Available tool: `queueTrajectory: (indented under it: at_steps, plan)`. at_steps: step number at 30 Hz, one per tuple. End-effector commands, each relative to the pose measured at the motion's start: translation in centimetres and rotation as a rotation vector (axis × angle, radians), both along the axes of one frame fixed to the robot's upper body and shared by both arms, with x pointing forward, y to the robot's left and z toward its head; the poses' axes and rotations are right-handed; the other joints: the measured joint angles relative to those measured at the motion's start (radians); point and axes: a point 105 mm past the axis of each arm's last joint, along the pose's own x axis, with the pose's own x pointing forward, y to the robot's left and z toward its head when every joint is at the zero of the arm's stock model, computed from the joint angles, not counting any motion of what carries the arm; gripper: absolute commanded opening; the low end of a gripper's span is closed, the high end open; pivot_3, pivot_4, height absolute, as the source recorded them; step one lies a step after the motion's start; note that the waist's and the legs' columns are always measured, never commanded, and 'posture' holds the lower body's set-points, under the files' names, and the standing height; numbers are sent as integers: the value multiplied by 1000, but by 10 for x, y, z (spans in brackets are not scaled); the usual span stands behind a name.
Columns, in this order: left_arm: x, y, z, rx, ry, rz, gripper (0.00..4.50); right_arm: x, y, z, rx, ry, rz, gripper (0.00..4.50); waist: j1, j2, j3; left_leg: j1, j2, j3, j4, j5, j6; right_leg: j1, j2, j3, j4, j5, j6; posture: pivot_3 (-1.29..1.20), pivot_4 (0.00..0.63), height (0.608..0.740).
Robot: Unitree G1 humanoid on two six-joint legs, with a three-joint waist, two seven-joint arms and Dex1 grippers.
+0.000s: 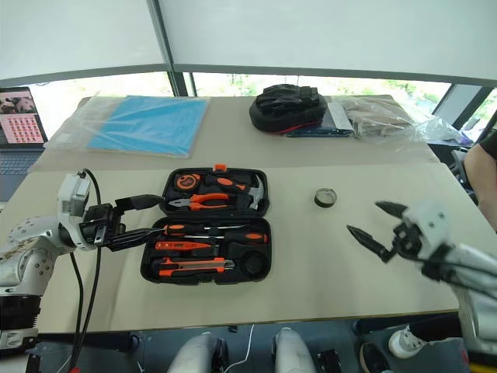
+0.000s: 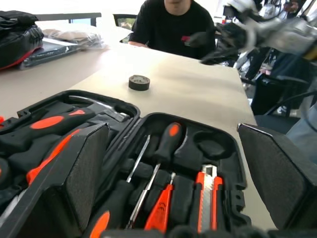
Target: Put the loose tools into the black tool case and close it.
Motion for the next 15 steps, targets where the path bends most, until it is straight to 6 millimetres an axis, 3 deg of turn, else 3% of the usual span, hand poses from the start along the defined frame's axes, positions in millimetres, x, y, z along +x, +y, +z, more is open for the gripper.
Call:
queueTrajectory:
  at_steps: [1,9,15]
  plan:
    - [2,-8,3,6,-52,-23,4465,26,2,-12,-108,129,15,4500,5,0,0,-1,0,0,0,0,0,-1,0,0,0,0,0,0,150,740]
    - [0,-17,-5,14,-91,-28,4465,77,5,-34,-268,258,10,4500,7,0,1,-10,-3,1,0,-1,2,-6,-4,-1,-3,1,3,0,150,740]
    - [-6,-17,-13,30,-82,-27,4500,88,12,-42,-292,266,37,2857,0,0,1,-11,-4,1,0,-1,2,-7,-4,-1,-3,1,4,0,150,740]
